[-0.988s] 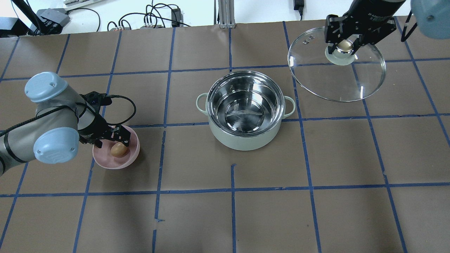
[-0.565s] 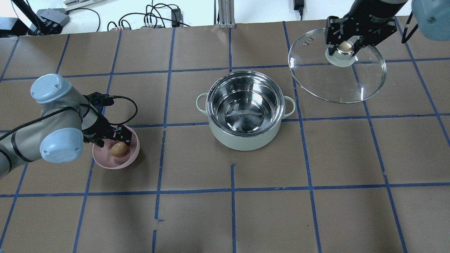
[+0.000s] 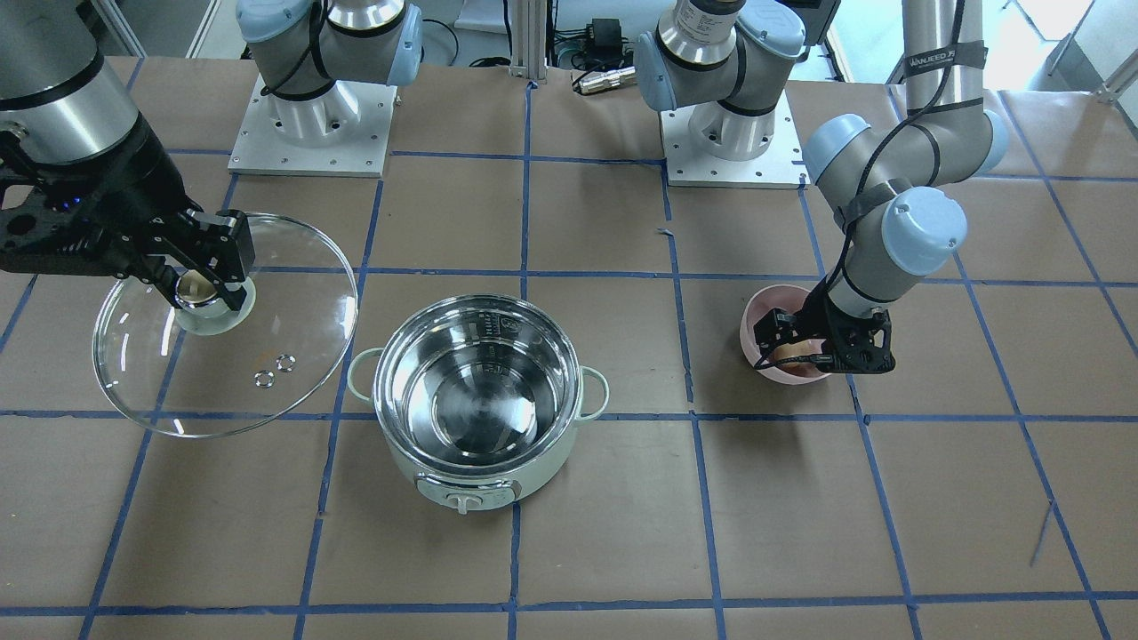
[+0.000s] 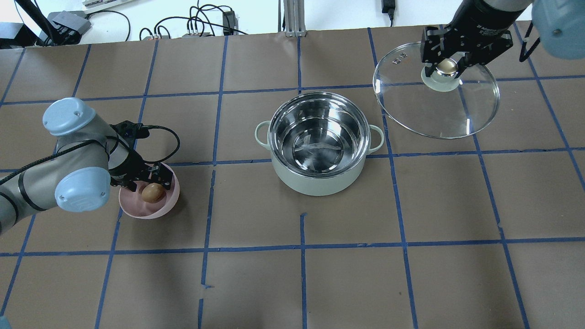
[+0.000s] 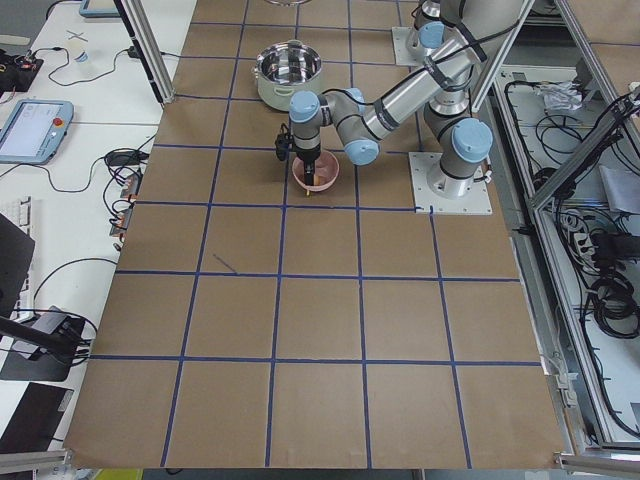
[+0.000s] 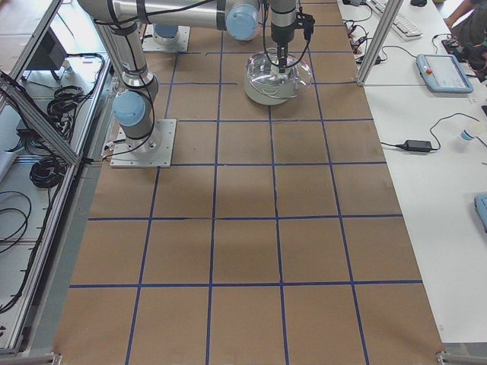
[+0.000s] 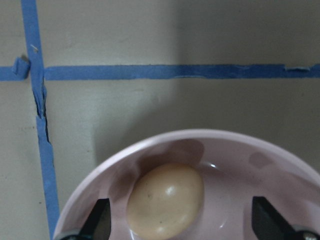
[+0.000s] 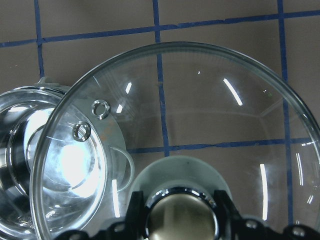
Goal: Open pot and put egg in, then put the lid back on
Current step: 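Lower the left gripper into the pink bowl and close on the egg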
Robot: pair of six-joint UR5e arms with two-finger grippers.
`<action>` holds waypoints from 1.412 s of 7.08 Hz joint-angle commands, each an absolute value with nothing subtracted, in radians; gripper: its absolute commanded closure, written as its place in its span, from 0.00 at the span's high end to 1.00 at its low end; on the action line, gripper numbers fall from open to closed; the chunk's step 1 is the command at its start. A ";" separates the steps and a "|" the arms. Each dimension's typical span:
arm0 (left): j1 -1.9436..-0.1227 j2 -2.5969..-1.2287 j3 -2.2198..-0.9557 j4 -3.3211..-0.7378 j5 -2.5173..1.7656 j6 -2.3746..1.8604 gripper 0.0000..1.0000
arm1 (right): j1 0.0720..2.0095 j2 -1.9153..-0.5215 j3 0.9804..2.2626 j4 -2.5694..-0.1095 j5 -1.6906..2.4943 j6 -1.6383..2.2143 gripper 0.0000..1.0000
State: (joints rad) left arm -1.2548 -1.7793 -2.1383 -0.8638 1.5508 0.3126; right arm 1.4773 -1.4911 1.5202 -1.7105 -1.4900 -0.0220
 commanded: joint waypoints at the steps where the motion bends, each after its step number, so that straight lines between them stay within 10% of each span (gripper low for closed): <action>1: -1.255 -1.781 -2.138 -0.864 1.549 0.311 0.96 | 1.476 -1.491 1.523 -1.710 -1.479 -0.021 0.48; 10: -1.293 -1.763 -2.145 -0.836 1.560 0.244 0.90 | 1.477 -1.491 1.523 -1.709 -1.477 -0.020 0.48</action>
